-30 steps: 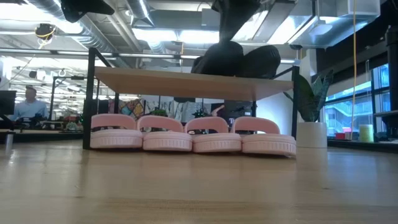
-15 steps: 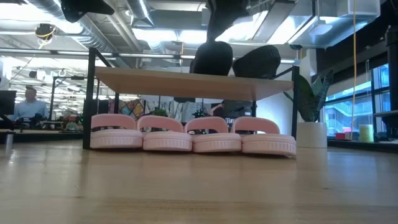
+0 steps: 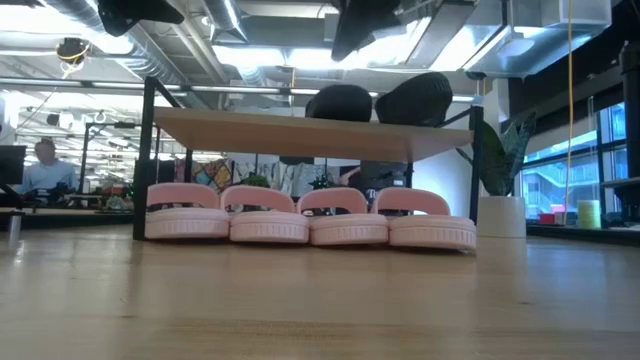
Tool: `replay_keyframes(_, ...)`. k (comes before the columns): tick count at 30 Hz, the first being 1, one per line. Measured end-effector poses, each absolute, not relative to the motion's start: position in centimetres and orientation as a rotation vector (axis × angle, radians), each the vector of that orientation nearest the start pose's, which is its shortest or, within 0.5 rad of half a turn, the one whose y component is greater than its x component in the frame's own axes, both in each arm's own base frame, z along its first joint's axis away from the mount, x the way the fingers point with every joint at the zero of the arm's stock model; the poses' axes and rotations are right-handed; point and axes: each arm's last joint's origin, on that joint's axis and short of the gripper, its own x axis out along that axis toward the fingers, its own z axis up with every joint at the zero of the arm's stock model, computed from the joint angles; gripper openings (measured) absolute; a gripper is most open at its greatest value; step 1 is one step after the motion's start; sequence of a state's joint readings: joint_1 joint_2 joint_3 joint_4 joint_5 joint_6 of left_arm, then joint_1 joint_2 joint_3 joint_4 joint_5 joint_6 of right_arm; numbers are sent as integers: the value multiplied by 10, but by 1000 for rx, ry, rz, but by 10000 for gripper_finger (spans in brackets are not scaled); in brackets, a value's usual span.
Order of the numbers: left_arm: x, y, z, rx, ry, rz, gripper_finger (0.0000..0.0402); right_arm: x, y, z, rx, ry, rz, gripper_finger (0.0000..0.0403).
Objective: Pick and place slides into the shelf
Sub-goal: Adjust the black slides on the shelf
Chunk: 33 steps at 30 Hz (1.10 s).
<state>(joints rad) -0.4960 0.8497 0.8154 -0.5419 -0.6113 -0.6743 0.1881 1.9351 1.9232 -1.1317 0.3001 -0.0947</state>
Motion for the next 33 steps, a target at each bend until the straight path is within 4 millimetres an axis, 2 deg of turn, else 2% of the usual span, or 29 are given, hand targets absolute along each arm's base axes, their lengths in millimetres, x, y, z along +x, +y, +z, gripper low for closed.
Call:
replay_keyframes(2, 157, -66, 304, -357, 426, 268, 205, 388, 65, 329, -351, 1125, -99, 68)
replay_keyframes(5, 157, -66, 304, -357, 426, 268, 205, 373, 60, 351, -296, 1137, -206, 68)
replay_keyframes(11, 157, -66, 304, -359, 423, 267, 205, 348, 34, 392, -163, 1154, -443, 68)
replay_keyframes(16, 157, -66, 304, -359, 423, 268, 205, 343, 23, 410, -177, 1117, -440, 68)
replay_keyframes(21, 157, -66, 304, -364, 422, 268, 205, 343, 14, 411, -220, 1133, -420, 88)
replay_keyframes(28, 157, -66, 304, -363, 423, 269, 205, 345, 1, 402, -190, 1172, -465, 183)
replay_keyframes(33, 157, -66, 303, -359, 428, 270, 205, 349, 6, 383, -242, 1273, -336, 243)
